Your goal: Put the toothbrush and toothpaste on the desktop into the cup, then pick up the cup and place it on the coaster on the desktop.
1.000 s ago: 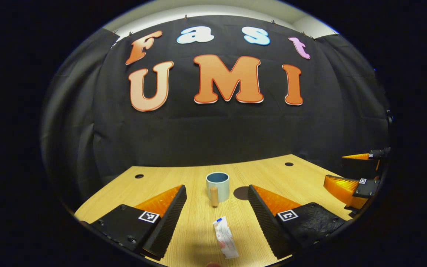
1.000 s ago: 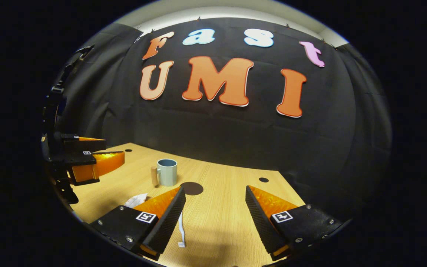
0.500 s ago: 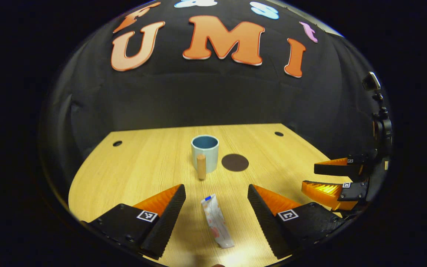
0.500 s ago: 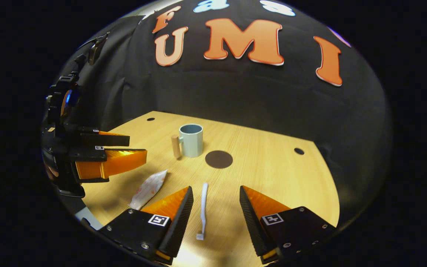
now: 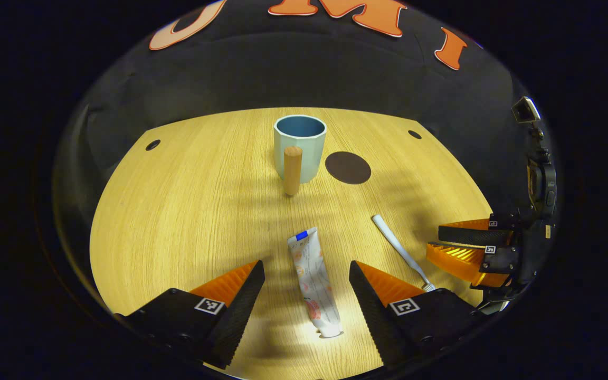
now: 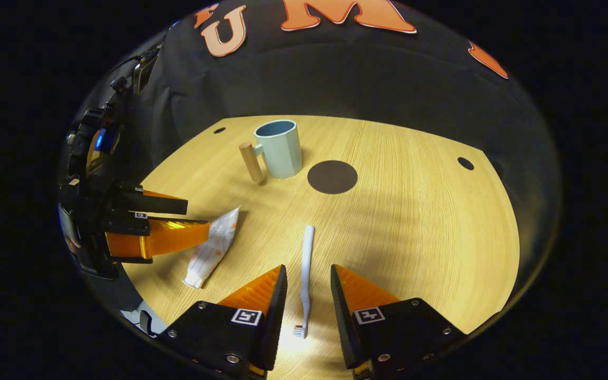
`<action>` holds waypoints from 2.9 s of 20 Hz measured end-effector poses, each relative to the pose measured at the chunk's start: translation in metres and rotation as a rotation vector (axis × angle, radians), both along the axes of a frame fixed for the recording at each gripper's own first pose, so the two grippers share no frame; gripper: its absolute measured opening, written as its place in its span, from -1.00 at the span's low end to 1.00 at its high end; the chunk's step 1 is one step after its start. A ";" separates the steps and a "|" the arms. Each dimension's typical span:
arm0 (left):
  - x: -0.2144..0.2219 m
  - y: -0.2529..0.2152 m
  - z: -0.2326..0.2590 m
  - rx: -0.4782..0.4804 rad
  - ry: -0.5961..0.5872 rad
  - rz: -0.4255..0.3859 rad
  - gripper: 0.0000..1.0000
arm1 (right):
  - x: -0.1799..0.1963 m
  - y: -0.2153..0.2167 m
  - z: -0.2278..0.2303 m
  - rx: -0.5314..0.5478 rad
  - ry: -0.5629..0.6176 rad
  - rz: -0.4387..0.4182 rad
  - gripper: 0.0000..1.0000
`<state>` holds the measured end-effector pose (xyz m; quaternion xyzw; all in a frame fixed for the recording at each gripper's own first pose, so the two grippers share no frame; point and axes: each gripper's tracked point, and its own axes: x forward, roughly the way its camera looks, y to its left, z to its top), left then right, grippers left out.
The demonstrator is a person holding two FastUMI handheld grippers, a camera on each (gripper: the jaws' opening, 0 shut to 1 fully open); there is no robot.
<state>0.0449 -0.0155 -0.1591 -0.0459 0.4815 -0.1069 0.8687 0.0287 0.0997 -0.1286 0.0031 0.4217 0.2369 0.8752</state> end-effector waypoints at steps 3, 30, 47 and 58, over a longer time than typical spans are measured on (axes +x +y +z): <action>-0.003 -0.005 -0.009 -0.015 0.055 -0.009 0.94 | 0.000 0.003 -0.005 -0.014 0.048 0.024 -0.06; 0.001 -0.016 -0.047 -0.140 0.156 0.038 -0.74 | 0.011 0.028 -0.022 0.217 0.104 -0.062 -0.92; 0.031 0.032 0.009 -0.197 -0.343 0.067 -0.80 | 0.017 -0.004 0.035 0.410 -0.232 -0.247 -0.92; 0.090 0.055 0.100 -0.150 -0.731 0.113 -0.80 | 0.013 -0.021 0.056 0.457 -0.421 -0.322 -0.92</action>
